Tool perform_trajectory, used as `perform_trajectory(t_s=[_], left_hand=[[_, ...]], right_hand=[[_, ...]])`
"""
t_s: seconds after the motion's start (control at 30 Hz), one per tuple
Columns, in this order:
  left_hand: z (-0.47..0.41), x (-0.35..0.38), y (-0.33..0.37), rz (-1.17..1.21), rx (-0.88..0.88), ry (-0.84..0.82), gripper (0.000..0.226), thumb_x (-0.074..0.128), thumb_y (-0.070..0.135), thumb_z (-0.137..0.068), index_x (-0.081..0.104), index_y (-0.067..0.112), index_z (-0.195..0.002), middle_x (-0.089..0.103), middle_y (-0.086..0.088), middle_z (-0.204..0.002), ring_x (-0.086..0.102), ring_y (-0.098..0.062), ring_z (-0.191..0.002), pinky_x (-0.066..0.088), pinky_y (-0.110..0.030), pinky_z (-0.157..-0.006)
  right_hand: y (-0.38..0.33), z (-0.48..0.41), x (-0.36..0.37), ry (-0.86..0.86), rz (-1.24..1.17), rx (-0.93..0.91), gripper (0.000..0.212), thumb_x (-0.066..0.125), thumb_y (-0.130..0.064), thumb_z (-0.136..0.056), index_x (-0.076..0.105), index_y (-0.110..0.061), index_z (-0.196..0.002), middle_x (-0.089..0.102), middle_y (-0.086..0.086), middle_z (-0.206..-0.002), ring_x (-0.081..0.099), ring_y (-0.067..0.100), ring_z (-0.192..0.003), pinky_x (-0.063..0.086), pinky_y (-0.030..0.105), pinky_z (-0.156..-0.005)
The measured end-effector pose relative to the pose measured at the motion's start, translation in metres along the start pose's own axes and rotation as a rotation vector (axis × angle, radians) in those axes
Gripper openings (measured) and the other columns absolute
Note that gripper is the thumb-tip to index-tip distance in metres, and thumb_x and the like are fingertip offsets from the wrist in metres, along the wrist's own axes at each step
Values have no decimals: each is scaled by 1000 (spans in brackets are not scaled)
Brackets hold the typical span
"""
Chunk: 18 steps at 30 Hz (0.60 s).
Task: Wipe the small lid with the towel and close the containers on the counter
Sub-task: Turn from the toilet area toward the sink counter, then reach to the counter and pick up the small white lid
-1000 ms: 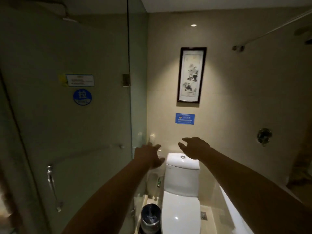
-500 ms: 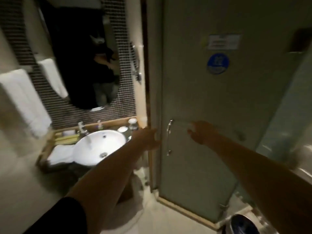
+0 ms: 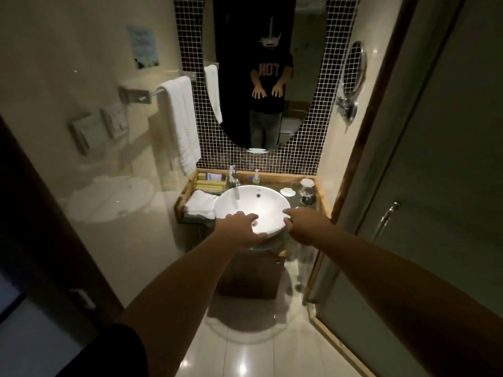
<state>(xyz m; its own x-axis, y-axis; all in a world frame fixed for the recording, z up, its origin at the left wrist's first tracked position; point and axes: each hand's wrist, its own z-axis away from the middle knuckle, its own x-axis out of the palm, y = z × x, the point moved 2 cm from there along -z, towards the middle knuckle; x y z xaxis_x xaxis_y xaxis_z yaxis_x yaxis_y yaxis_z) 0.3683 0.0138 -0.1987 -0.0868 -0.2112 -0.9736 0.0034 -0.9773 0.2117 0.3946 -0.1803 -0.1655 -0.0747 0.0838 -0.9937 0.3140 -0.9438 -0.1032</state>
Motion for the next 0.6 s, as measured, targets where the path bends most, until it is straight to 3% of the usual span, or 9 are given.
perform_trajectory(t_s=[0.23, 0.47, 0.6], left_hand=[[-32, -11, -45, 176, -64, -39, 70, 48, 70, -84, 39, 38, -145, 44, -7, -151, 45, -31, -133, 41, -52, -107], [-82, -4, -41, 177, -51, -66, 74, 51, 71, -81, 37, 38, -146, 45, -5, -150, 47, -30, -131, 42, -51, -105], [-127, -10, -23, 120, -60, -81, 73, 47, 69, -83, 33, 38, -148, 41, -2, -154, 42, -30, -135, 36, -55, -109]], right_hand=[[-9, -33, 5, -28, -83, 138, 52, 43, -44, -101, 41, -29, -151, 51, 9, -151, 51, 30, -134, 48, 45, -106], [20, -86, -15, -15, -69, 152, 52, 46, -38, -100, 43, -23, -150, 54, 11, -148, 56, 29, -127, 48, 39, -98], [24, -143, -30, -7, -61, 117, 54, 44, -43, -100, 44, -24, -150, 51, 9, -151, 49, 30, -134, 43, 42, -105]])
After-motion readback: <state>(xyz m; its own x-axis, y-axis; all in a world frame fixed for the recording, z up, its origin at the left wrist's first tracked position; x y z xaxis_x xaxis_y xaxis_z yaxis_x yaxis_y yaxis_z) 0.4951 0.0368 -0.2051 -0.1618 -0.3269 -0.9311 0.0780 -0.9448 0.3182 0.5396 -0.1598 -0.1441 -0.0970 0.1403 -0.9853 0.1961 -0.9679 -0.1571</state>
